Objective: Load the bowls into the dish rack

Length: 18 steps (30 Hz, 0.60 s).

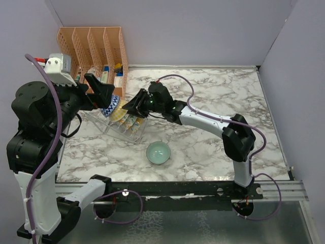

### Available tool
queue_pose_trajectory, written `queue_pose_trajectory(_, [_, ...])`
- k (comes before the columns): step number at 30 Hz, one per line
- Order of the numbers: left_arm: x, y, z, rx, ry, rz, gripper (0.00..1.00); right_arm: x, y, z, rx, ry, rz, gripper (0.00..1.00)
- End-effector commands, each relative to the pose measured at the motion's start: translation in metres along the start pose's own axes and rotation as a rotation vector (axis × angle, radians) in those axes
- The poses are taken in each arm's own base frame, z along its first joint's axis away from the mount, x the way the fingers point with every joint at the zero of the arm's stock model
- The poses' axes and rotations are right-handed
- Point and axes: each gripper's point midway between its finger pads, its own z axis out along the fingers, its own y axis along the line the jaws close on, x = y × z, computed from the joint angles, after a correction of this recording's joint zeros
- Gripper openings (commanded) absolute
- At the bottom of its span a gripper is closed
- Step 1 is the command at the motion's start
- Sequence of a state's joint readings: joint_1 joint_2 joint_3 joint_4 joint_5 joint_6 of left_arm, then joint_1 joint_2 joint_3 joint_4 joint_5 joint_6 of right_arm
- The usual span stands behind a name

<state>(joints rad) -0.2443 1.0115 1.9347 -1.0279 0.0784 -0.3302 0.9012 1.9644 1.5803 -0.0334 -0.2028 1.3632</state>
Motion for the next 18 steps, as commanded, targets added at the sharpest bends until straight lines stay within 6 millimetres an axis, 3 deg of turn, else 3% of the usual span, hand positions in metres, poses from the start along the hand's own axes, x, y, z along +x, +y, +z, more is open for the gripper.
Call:
queue_pose_trajectory(1, [0.001, 0.001, -0.005, -0.004, 0.004, 0.008, 0.99, -0.014, 0.002, 0.010, -0.001, -0.048, -0.035, 0.41])
queue_pose_trajectory(18, [0.005, 0.004, -0.001, -0.018, 0.013, 0.015, 0.99, -0.023, -0.008, 0.016, 0.023, -0.078, -0.070, 0.43])
